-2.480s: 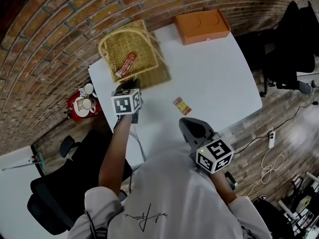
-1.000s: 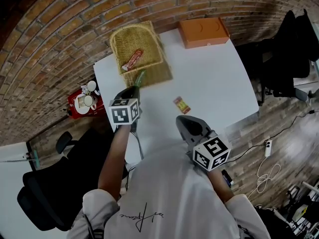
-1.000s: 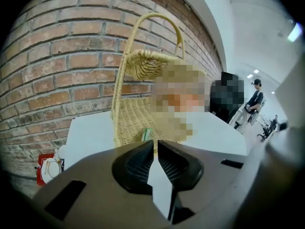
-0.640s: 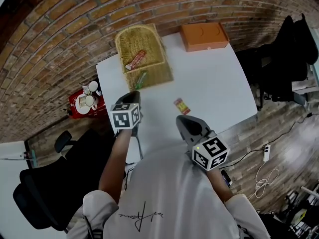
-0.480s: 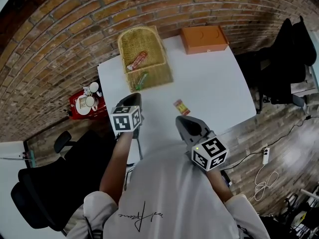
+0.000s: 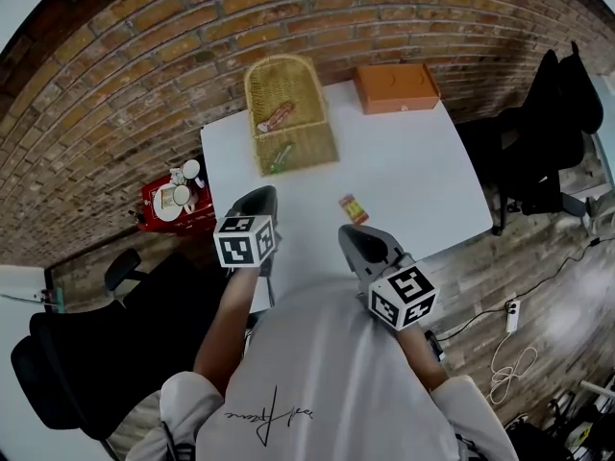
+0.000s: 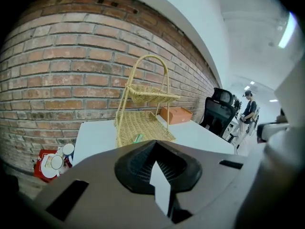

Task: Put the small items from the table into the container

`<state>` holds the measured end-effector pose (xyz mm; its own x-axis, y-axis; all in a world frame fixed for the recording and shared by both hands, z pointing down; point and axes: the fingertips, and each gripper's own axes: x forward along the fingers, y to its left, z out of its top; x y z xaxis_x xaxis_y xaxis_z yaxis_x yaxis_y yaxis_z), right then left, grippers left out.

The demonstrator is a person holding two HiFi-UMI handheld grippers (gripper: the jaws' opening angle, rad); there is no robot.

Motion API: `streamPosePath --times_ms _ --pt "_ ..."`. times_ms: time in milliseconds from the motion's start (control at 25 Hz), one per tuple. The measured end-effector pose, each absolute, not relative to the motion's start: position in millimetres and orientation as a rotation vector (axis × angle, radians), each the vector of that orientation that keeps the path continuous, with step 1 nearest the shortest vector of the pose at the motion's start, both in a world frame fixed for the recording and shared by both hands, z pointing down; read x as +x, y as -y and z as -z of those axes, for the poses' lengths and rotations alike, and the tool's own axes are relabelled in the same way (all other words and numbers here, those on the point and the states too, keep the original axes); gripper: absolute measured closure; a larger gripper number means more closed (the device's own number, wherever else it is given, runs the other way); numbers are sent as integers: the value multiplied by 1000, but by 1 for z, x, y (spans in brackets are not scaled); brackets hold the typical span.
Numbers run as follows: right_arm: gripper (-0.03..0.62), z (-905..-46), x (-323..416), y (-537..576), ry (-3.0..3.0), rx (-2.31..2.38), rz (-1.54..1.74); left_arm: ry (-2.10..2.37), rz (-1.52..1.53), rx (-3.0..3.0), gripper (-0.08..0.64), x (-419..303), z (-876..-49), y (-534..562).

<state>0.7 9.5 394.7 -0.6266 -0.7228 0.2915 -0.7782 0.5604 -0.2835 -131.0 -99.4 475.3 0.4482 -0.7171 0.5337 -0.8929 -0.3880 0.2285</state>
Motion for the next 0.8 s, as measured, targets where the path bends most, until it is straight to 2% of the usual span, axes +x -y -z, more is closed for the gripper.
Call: streamPosePath --times_ms 440,800 --pt "571 -378 -14 -38 2700 1310 -532 1307 -395 2291 551 -132 -447 56" --pt "569 -385 -37 -86 2687 1240 -647 1334 -345 2361 551 -135 -425 19"
